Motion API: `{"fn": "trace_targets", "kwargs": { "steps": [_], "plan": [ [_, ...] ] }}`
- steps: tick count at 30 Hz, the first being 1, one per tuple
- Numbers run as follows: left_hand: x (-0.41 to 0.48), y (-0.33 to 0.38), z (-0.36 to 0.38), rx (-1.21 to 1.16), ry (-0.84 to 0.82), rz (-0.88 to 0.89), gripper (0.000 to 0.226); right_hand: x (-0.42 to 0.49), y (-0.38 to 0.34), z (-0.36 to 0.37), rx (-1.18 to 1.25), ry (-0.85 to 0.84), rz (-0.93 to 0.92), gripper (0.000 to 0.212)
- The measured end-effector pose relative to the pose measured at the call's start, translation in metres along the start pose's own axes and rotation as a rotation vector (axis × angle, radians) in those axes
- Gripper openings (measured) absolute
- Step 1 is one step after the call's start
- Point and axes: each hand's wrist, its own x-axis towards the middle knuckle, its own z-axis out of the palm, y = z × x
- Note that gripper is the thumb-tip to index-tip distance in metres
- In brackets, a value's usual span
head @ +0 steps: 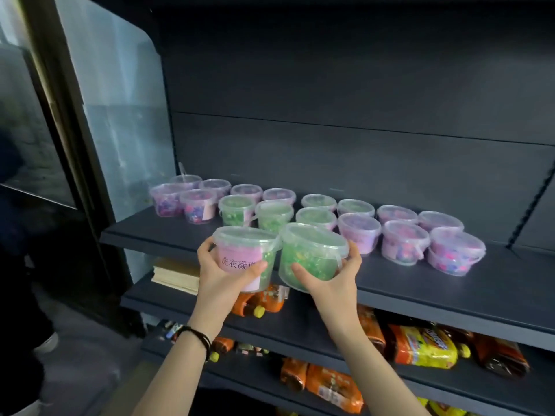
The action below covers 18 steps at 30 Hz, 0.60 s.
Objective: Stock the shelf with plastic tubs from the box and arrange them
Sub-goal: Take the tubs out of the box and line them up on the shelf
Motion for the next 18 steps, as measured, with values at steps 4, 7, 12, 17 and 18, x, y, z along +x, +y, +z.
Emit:
{"fn": "trace_targets", "kwargs": {
  "steps": [4, 7, 12, 17, 18],
  "plan": [
    [0.029, -0.007, -0.046, 0.019, 0.046, 0.009, 0.103, 0.008, 0.007, 0.058, 0.000, -0.038, 0.024, 0.117],
    [0.044, -0.014, -0.075, 0.040, 0.109, -0.004, 0.117, 0.017, 0.016, 0.089, -0.025, -0.066, 0.032, 0.114],
    [0.076, -0.028, -0.115, 0.072, 0.228, -0.026, 0.119, 0.038, 0.038, 0.129, -0.040, -0.100, 0.033, 0.113],
    [0.122, -0.049, -0.141, 0.057, 0.269, 0.015, 0.102, 0.068, 0.062, 0.172, -0.043, -0.141, 0.071, 0.113],
    [0.132, -0.055, -0.145, 0.064, 0.282, 0.018, 0.099, 0.075, 0.066, 0.181, -0.043, -0.154, 0.075, 0.114]
  ]
}}
